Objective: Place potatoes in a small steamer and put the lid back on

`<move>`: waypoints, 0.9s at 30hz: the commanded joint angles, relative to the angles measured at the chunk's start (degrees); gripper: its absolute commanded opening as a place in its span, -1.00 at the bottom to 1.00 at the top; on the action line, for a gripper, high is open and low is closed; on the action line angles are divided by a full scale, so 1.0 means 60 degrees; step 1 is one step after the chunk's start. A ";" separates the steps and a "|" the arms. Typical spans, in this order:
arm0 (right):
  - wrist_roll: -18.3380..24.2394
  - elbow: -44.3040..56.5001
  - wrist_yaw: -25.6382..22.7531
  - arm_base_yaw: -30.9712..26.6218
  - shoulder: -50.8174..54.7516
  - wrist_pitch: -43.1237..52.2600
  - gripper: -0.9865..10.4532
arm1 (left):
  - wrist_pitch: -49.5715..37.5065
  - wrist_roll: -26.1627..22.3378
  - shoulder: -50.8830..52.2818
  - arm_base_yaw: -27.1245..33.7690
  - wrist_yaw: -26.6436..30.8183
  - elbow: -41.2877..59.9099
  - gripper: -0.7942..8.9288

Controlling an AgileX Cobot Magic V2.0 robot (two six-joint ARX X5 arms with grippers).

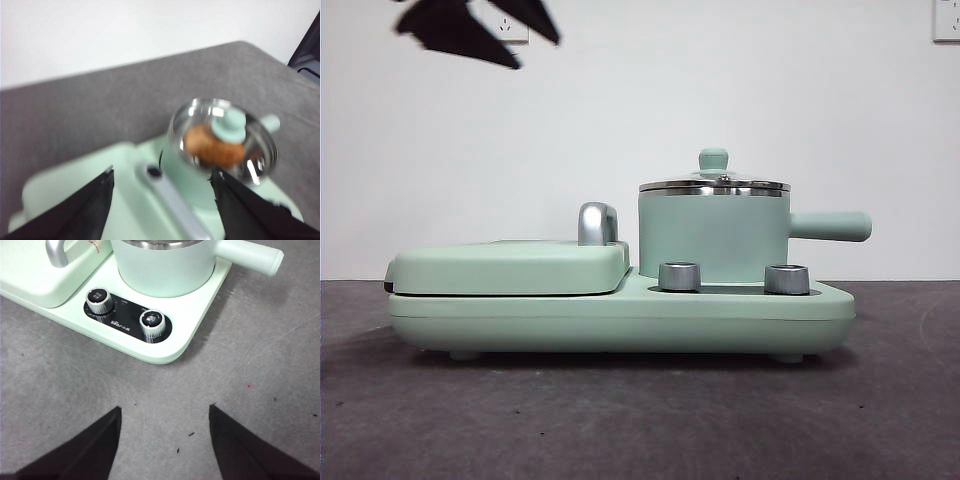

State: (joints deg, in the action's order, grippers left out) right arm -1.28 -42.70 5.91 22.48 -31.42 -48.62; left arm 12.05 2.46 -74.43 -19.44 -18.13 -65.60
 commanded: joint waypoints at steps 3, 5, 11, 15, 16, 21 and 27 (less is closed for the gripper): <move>0.0109 -0.0058 0.0004 0.0044 -0.0047 0.0109 -0.36 | -0.0259 0.0769 0.1541 0.0044 -0.0062 0.1949 -0.20; 0.0106 -0.0058 0.0004 0.0044 -0.0047 0.0128 -0.36 | -0.0255 0.1067 0.2193 0.0044 -0.0062 0.2616 -0.20; 0.0106 -0.0058 0.0036 0.0044 -0.0051 0.0375 -0.36 | -0.0135 0.1832 0.4029 0.0044 -0.0062 0.4113 -0.20; 0.0106 -0.0058 0.0047 0.0044 -0.0055 0.0466 -0.36 | 0.0372 0.2007 0.5009 0.0044 -0.0058 0.4564 -0.20; 0.0106 -0.0058 0.0047 0.0044 -0.0055 0.0466 -0.36 | 0.0608 0.2004 0.5180 0.0044 -0.0055 0.4586 -0.20; 0.0102 -0.0058 0.0022 0.0044 -0.0047 0.0404 -0.36 | 0.1566 0.2004 0.5646 0.0044 -0.0055 0.4586 -0.20; 0.0069 -0.0066 0.0015 0.0044 -0.0036 0.0386 -0.87 | 0.2146 0.2051 0.5963 0.0033 -0.0025 0.4586 -0.78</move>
State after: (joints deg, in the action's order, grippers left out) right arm -1.28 -42.70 5.96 22.48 -31.42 -46.52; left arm 25.34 14.55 -38.74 -19.14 -18.15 -37.89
